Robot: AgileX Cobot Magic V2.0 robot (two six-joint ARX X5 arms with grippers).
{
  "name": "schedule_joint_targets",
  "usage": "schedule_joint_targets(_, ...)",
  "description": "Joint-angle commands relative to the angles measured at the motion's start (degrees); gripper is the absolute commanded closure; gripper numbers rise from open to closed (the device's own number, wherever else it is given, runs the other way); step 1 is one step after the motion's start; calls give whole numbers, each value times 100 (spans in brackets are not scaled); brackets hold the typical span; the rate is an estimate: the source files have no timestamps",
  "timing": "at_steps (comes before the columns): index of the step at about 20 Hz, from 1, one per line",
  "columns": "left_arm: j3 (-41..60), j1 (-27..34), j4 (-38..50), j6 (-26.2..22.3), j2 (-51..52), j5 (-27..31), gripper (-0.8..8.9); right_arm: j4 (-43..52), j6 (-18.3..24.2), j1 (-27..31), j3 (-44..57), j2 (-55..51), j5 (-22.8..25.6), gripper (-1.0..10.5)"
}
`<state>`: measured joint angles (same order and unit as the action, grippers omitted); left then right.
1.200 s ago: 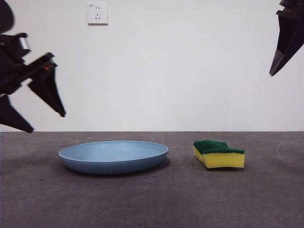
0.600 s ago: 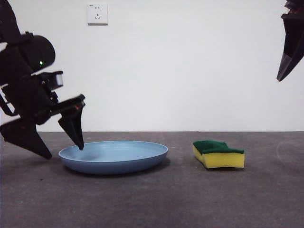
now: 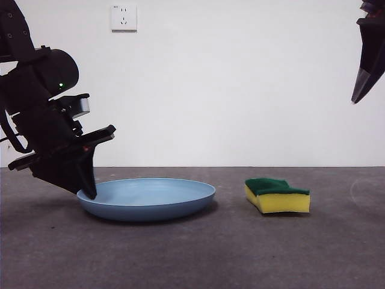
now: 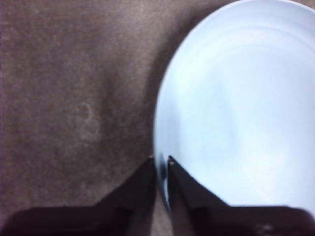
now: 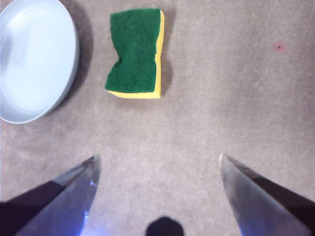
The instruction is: Pick up the plate,pick up the cloth,clean the plate with the cloth
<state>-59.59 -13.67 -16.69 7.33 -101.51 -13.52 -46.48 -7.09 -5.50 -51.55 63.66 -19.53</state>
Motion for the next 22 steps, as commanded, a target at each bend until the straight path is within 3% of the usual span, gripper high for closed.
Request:
schedule_joint_targets(1,-7,-22,-22,-151,-68,-7,822,227,-33,-7,-11,-4,-11,541)
schedule_joint_targets(5,-90,-57,-225,-153,420,-52,822,601,11,-245,-151,76,-2,555)
schedule_joint_targets(7,-90,-107,-223,-155,942,-39,822,614,57,-426,-350,286,13,635)
schedule_joint_targets(12,-90,-129,-382,-151,2277,-7,822,662,232,-966,-1016,1329,63,675)
schedule_joint_targets(16,-90,-129,-743,-151,3165,-9,822,791,400,-1327,-1517,2269,815,676)
schedule_joint_targets(19,-90,-129,-918,-151,3668,-13,822,1034,420,-1519,-1744,2892,970,677)
schedule_joint_targets(22,-90,-129,-1049,-151,3923,-13,822,1443,417,-1722,-1753,3333,1478,678)
